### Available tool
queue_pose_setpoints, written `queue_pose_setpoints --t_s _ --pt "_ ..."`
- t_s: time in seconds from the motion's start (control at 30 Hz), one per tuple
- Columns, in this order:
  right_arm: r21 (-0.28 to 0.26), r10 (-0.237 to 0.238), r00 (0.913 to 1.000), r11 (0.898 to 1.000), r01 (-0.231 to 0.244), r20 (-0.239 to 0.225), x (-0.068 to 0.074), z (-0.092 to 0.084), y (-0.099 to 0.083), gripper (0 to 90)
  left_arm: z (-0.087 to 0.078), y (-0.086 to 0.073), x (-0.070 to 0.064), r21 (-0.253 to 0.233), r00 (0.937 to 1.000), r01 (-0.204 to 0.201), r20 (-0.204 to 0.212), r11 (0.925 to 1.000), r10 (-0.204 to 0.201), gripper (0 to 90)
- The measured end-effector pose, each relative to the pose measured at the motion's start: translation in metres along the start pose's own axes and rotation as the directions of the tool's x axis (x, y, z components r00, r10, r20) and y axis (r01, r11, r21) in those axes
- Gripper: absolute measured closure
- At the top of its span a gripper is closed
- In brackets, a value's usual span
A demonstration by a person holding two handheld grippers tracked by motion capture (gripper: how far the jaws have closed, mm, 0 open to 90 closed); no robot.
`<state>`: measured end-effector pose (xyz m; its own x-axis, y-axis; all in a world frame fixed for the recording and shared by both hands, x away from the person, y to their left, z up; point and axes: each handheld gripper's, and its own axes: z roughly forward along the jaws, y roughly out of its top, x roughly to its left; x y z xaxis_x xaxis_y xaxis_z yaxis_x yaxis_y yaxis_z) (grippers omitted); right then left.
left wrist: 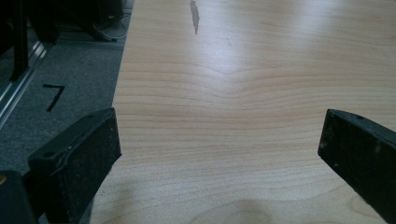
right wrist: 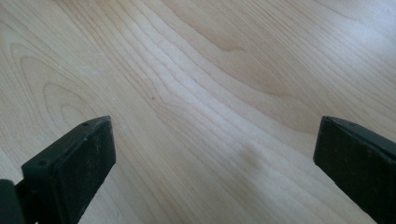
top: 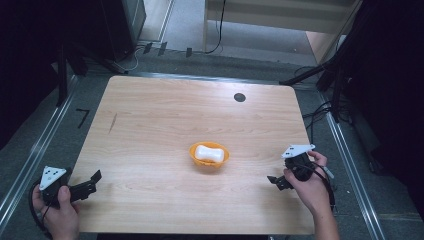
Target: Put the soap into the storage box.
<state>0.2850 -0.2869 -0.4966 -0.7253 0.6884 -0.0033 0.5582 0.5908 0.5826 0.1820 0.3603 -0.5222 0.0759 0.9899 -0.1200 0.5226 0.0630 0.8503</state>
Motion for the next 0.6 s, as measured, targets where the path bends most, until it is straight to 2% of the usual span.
queue_pose_setpoints --t_s 0.33,0.6 --pt "-0.078 0.098 0.9950 0.992 -0.096 0.019 -0.006 -0.011 -0.034 0.0 0.000 0.000 0.000 -0.002 1.0000 -0.005 -0.001 1.0000 0.005 0.0" --pt "-0.159 0.173 0.9849 0.973 -0.169 0.012 -0.009 -0.017 -0.062 0.0 0.000 0.000 -0.001 -0.002 1.0000 -0.009 -0.001 1.0000 0.009 0.0"
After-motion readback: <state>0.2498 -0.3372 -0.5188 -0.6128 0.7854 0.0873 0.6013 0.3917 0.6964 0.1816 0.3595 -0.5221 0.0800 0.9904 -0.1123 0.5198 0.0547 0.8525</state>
